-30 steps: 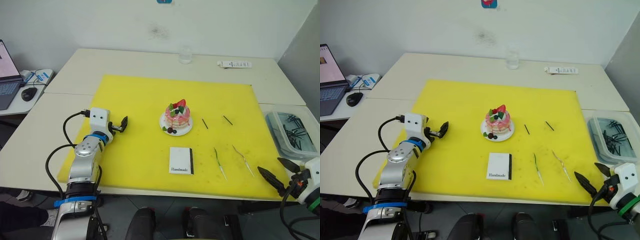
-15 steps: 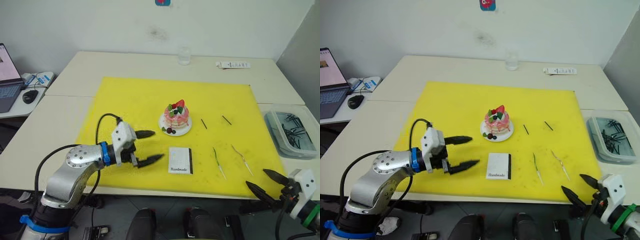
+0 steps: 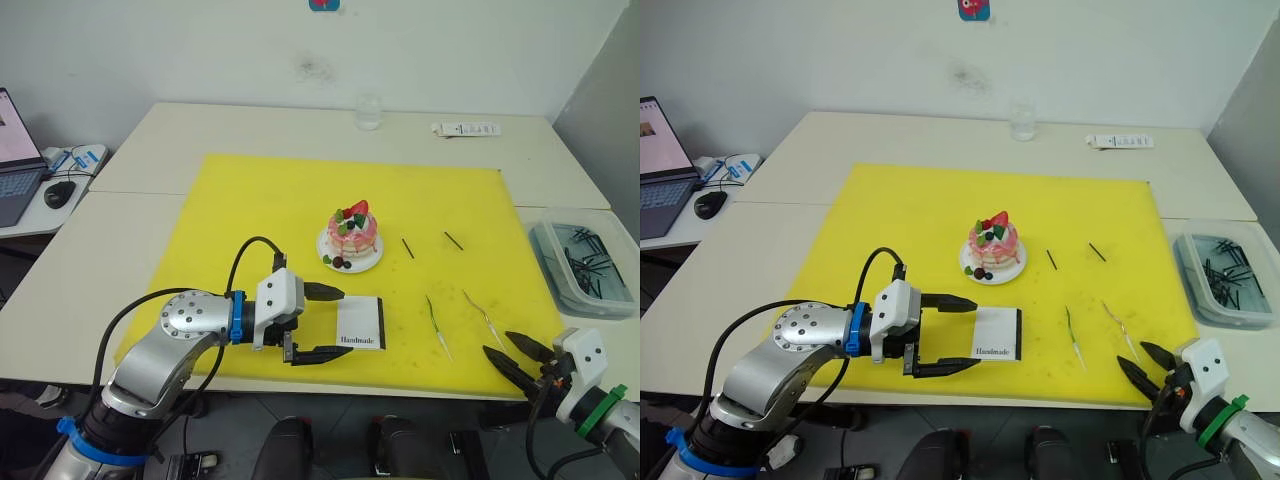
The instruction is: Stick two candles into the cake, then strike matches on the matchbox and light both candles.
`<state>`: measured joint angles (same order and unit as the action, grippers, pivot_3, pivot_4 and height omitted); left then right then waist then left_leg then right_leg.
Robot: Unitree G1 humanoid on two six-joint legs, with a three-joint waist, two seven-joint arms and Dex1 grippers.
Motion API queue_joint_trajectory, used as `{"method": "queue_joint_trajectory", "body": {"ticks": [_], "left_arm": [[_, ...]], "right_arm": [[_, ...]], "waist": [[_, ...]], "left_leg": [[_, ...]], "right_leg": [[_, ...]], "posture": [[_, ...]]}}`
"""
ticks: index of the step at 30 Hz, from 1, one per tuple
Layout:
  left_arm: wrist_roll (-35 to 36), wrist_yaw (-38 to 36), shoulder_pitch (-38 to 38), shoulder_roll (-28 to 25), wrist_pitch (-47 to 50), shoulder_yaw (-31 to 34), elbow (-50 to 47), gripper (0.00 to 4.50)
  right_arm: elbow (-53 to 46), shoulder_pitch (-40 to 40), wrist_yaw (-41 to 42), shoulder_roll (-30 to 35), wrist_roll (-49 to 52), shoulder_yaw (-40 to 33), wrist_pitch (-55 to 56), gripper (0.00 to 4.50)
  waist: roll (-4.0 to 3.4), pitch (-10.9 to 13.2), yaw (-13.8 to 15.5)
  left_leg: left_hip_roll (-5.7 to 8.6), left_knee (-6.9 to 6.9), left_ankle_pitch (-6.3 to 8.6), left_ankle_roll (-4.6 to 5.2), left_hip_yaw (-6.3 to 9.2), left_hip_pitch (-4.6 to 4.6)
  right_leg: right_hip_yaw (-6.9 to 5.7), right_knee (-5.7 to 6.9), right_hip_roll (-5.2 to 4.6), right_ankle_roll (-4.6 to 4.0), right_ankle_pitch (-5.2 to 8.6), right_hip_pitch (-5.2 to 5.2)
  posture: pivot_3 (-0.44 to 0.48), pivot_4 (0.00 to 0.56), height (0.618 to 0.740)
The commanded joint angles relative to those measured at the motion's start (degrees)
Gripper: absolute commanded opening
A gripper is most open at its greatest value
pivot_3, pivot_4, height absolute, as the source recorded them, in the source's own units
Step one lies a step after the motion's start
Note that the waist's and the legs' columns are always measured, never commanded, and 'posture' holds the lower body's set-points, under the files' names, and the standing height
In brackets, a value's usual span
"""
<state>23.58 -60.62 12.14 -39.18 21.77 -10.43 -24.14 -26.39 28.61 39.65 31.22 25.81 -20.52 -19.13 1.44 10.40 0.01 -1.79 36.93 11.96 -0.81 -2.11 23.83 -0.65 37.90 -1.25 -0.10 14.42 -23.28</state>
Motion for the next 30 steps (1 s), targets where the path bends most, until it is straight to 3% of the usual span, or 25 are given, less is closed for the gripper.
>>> {"method": "queue_joint_trajectory", "body": {"ticks": [1, 13, 17, 21, 26, 30], "left_arm": [[0.1, 0.2, -0.3, -0.1, -0.9, 0.6, -1.7, 4.5], [0.3, 1.9, -0.5, 0.1, 0.0, 0.6, -3.0, 4.5], [0.4, 2.0, -0.6, 0.0, 0.2, 0.7, -3.1, 4.5], [1.2, 2.3, -0.8, -0.2, 1.1, 1.3, -3.7, 4.5], [1.6, 3.0, -0.8, 0.1, 1.9, 1.0, -4.3, 4.5], [6.0, 5.6, -1.9, 2.6, 5.7, 2.9, -4.2, 4.5]], "right_arm": [[-2.1, 1.1, -0.4, -0.2, -0.5, 0.3, 0.6, 2.46], [-0.6, 2.4, -0.8, -0.4, -1.4, 0.7, 2.5, 2.46], [1.6, 1.7, -0.7, -0.7, -1.7, 1.0, 3.8, 1.51], [2.4, 2.7, -0.2, -1.4, -2.3, 1.2, 5.6, 0.04], [4.3, 2.9, -0.2, -1.6, -3.6, 1.6, 8.1, 0.01], [4.2, 1.0, 0.2, -1.7, -1.5, 0.1, 9.6, 0.01]], "waist": [[0.0, 0.0, 0.0], [0.01, 0.0, 0.0], [0.02, 0.0, 0.0], [0.05, 0.0, 0.0], [0.11, -0.1, 0.0], [0.13, -0.1, 0.0]], "left_leg": [[-0.01, 0.0, 0.0, 0.0, 0.01, 0.0], [0.0, 0.01, 0.0, 0.0, 0.04, -0.01], [0.0, 0.01, 0.0, 0.0, 0.04, -0.01], [0.0, 0.01, 0.0, 0.0, 0.05, -0.01], [0.0, 0.01, 0.0, 0.0, 0.05, -0.01], [0.0, 0.02, 0.0, 0.0, 0.03, -0.02]], "right_leg": [[-0.01, 0.0, 0.0, -0.02, 0.01, 0.0], [-0.02, -0.01, -0.01, -0.03, 0.02, 0.02], [-0.02, -0.01, -0.01, -0.04, 0.02, 0.02], [-0.03, -0.01, -0.01, -0.04, 0.02, 0.03], [-0.02, -0.02, -0.01, -0.04, 0.02, 0.03], [0.0, -0.03, -0.02, -0.04, 0.02, 0.05]], "posture": [[0.0, 0.15, 0.74], [0.0, 0.15, 0.74], [0.0, 0.15, 0.74], [0.0, 0.15, 0.74], [0.0, 0.15, 0.74], [0.0, 0.15, 0.74]]}}
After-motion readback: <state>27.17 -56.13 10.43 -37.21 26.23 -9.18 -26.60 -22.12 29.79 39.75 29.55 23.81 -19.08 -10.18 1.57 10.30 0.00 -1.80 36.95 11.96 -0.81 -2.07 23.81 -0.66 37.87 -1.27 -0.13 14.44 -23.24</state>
